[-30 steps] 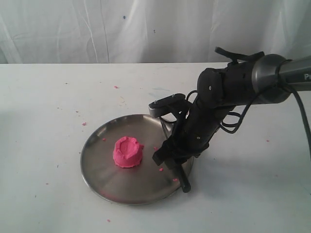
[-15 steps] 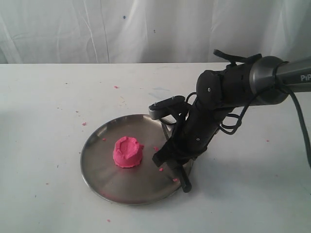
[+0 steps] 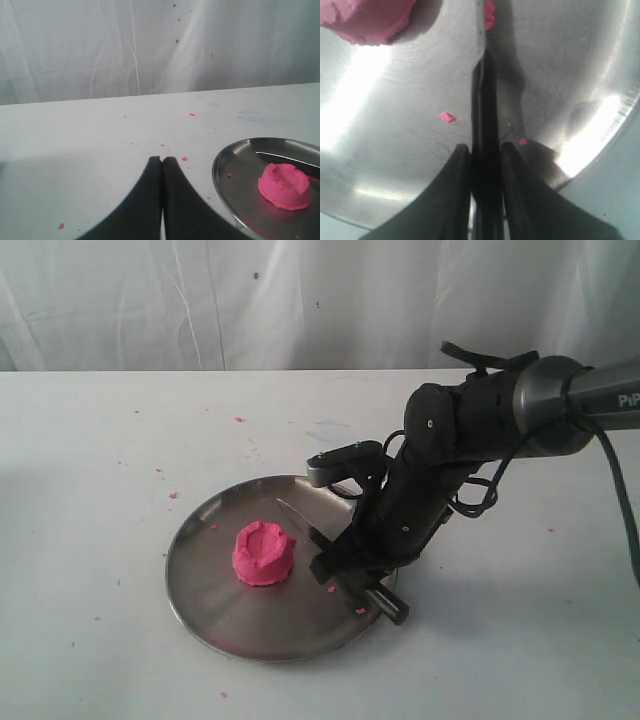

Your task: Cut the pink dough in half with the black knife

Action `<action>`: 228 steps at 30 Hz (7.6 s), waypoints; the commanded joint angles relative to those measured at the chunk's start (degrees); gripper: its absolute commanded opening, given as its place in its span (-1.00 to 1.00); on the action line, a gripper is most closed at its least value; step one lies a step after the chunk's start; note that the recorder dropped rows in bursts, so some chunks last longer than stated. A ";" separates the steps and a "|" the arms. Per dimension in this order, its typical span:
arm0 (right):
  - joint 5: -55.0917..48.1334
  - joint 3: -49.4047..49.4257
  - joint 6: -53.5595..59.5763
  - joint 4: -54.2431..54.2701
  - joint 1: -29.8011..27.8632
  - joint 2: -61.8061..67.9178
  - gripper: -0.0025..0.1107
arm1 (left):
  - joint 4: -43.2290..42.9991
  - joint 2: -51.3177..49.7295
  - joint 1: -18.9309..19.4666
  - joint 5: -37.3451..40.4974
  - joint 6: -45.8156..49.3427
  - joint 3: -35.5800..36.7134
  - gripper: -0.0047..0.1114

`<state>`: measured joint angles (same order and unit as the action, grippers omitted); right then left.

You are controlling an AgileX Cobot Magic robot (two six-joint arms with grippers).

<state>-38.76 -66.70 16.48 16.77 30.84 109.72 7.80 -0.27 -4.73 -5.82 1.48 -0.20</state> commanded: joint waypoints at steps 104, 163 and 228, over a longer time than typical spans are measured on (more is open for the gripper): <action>-11.64 -0.15 -33.73 -62.80 21.64 6.47 -0.42 | 0.40 0.27 -0.01 -0.18 0.02 0.20 -0.92; -12.93 -4.02 -8.49 -16.77 13.08 -13.67 -0.96 | 0.40 0.27 -0.01 -0.18 0.02 0.20 -0.92; -14.86 -4.02 1.35 7.41 9.11 -7.85 -0.96 | 0.92 0.27 -0.01 -0.19 -5.49 0.20 -0.92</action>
<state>-53.34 -70.21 17.59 23.39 40.33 101.62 8.01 -0.27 -4.73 -5.82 0.00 -0.20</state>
